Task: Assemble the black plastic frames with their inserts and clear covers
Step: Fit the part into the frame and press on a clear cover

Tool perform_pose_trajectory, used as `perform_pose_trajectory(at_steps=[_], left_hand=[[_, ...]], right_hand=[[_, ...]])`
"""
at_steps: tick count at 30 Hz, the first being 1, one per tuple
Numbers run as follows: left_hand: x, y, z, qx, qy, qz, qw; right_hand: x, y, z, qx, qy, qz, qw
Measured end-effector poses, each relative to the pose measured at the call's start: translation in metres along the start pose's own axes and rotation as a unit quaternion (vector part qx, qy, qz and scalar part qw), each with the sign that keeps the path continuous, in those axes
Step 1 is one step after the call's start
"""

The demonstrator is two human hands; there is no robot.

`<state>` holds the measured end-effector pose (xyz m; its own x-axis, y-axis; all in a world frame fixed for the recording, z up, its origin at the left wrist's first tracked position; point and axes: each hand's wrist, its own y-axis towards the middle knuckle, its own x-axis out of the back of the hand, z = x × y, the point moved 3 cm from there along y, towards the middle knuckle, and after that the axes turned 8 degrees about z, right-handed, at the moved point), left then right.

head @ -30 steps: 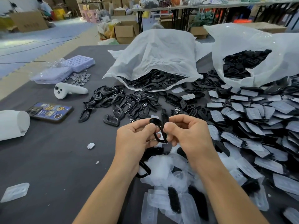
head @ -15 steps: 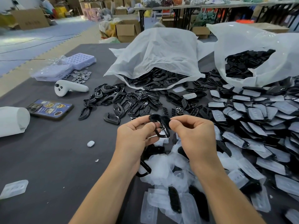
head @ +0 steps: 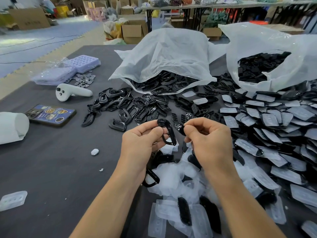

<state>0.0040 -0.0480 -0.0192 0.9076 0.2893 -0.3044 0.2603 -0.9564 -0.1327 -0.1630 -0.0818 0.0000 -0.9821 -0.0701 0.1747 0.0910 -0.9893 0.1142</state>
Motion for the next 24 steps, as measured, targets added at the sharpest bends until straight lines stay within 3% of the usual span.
perform_pose_trajectory(at_steps=[8,12,18,24], left_hand=[[0.002,0.003,-0.001,0.033,0.109,0.048,0.992],[0.002,0.002,0.001,0.025,0.174,0.066,0.982],[-0.005,0.001,0.003,0.007,0.214,0.089,0.973],[-0.005,-0.002,0.001,0.025,0.163,0.152,0.975]], right_hand=[[0.007,-0.002,0.011,0.043,-0.156,0.138,0.977],[-0.002,-0.008,0.014,0.041,-0.146,0.207,0.966],[-0.012,-0.012,0.012,0.092,-0.213,0.150,0.961],[-0.016,-0.017,0.012,0.110,-0.247,0.063,0.961]])
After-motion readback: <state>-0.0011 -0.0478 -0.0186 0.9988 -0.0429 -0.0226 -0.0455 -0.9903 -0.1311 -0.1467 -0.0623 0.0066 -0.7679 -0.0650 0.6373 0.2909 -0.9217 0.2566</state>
